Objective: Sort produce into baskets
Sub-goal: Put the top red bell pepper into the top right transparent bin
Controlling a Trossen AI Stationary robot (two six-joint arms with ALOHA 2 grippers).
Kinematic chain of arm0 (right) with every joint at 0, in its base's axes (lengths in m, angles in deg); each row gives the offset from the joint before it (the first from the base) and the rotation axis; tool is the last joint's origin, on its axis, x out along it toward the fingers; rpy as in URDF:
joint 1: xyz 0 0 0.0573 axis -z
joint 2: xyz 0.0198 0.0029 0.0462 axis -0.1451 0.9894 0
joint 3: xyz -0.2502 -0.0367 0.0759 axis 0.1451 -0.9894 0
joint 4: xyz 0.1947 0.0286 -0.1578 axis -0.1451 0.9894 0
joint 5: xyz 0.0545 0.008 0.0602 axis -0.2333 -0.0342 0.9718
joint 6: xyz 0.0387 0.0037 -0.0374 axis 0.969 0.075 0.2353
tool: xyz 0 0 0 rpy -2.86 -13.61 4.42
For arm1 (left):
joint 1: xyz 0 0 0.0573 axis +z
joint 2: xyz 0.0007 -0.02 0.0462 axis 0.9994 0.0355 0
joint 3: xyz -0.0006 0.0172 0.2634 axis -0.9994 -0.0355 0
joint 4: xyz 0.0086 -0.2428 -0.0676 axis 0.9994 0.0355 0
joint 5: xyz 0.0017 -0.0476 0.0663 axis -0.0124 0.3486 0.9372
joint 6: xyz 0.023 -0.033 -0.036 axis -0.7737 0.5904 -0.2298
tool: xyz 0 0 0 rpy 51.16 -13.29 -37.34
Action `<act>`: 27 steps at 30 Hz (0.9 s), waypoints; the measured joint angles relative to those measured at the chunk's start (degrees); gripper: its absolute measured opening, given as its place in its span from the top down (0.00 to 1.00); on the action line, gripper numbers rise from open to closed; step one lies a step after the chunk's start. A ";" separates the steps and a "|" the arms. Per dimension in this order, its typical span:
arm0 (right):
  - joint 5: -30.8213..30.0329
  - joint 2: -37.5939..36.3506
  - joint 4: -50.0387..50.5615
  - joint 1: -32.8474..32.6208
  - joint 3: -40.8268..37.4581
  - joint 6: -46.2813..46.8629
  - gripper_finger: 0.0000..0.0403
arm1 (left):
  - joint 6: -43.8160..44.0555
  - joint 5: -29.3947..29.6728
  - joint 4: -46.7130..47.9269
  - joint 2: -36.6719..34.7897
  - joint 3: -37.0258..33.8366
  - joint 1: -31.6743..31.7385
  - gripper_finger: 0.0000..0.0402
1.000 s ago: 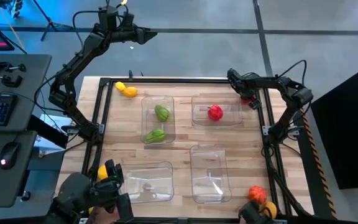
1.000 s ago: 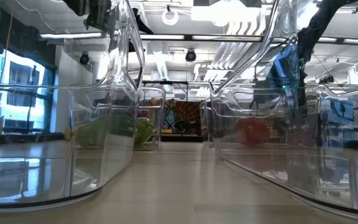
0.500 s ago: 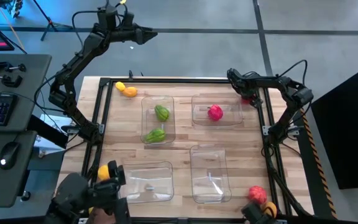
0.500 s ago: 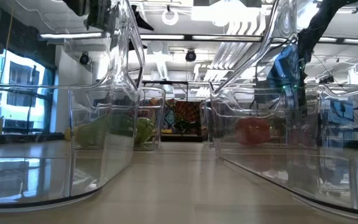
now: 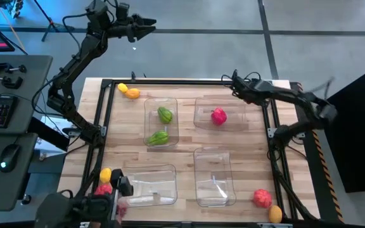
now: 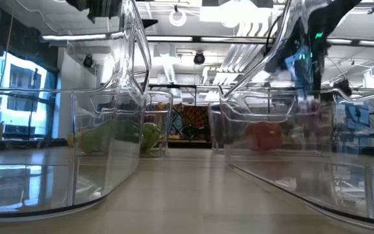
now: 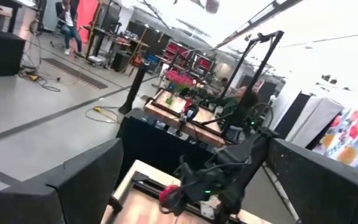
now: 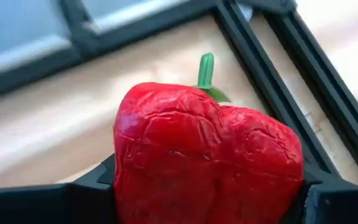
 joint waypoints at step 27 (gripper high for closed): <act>13.48 -13.69 -13.20 -26.05 0.11 -33.11 0.33 | 4.24 9.29 11.67 -2.02 -0.02 -21.84 0.03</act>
